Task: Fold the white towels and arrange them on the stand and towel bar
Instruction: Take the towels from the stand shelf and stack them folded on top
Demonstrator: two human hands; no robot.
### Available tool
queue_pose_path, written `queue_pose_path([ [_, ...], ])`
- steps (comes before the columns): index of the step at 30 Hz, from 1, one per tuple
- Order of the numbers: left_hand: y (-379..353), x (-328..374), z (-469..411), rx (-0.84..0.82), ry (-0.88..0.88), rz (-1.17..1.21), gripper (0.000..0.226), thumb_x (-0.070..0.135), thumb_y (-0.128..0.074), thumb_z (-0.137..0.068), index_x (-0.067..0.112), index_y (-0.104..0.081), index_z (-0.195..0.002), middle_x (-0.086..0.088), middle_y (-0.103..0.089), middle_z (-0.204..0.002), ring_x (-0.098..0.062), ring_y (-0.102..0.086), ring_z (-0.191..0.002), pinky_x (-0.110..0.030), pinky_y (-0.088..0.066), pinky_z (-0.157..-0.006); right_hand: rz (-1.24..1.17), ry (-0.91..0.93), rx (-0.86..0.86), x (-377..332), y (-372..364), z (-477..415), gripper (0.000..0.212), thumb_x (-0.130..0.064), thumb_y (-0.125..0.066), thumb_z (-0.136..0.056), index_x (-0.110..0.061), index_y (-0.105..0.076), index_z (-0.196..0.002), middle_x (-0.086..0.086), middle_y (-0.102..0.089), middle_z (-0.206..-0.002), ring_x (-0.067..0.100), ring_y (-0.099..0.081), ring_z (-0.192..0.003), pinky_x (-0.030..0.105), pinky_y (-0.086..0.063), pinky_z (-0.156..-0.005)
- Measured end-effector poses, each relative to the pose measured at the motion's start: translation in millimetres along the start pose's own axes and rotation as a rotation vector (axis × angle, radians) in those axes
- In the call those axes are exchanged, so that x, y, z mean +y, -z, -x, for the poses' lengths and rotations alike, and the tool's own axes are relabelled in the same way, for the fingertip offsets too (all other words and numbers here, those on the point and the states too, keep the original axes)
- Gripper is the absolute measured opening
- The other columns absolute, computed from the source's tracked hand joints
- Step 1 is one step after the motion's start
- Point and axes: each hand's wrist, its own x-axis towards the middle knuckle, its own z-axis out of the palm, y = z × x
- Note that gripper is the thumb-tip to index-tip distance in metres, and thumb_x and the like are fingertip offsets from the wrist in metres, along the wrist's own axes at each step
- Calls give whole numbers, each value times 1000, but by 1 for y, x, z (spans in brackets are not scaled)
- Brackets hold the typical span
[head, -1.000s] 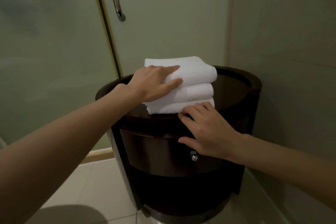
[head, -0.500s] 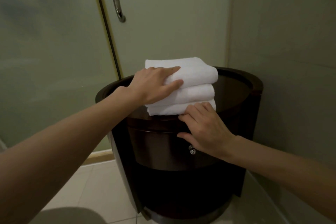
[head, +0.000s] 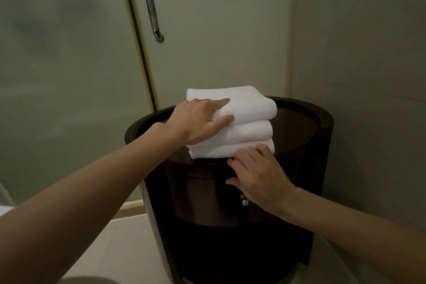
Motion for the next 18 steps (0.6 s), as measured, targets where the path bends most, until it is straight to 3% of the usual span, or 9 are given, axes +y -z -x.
queue_pose_path([
  [5, 4, -5, 4, -47, -77, -19, 68, 63, -37, -87, 32, -28, -147, 1, -40, -150, -20, -36, -137, -36, -36, -103, -53, -7, -114, 2, 13, -6, 45, -46, -81, -64, -12, -67, -90, 4, -61, -86, 20, -57, -77, 34, -47, -71],
  [8, 5, -7, 15, 16, -20, 96, 69, 64, -35, -83, 32, -34, -145, -4, -36, -151, -20, -32, -139, -42, -31, -111, -120, -55, -138, 3, 25, -6, 42, -49, -68, -75, -12, -68, -95, 6, -63, -94, 22, -59, -86, 35, -51, -76],
  [11, 2, -13, 27, 125, 121, 350, 67, 63, -37, -84, 31, -40, -143, -4, -36, -151, -18, -31, -140, -45, -27, -114, -197, -212, -38, 8, 39, -11, 37, -44, -59, -82, -12, -65, -100, 8, -62, -102, 22, -58, -94, 34, -46, -82],
  [13, -2, -19, 36, 144, 154, 396, 68, 63, -40, -84, 30, -39, -143, -2, -36, -151, -18, -32, -139, -44, -27, -114, -187, -294, 36, 19, 46, -20, 38, -40, -59, -82, -10, -63, -105, 12, -60, -109, 26, -58, -100, 36, -44, -85],
  [15, -4, -24, 45, 176, 110, 338, 71, 64, -44, -82, 28, -38, -143, -2, -36, -150, -19, -34, -137, -41, -30, -113, -114, -325, 29, 33, 51, -30, 49, -41, -65, -78, -8, -60, -113, 18, -56, -122, 32, -54, -110, 43, -42, -89],
  [18, -5, -25, 55, 248, -45, 133, 80, 66, -50, -78, 24, -34, -144, -8, -32, -150, -26, -35, -135, -43, -33, -110, -21, -274, -209, 53, 56, -40, 83, -53, -74, -71, -8, -48, -135, 25, -38, -144, 42, -39, -130, 56, -35, -102],
])
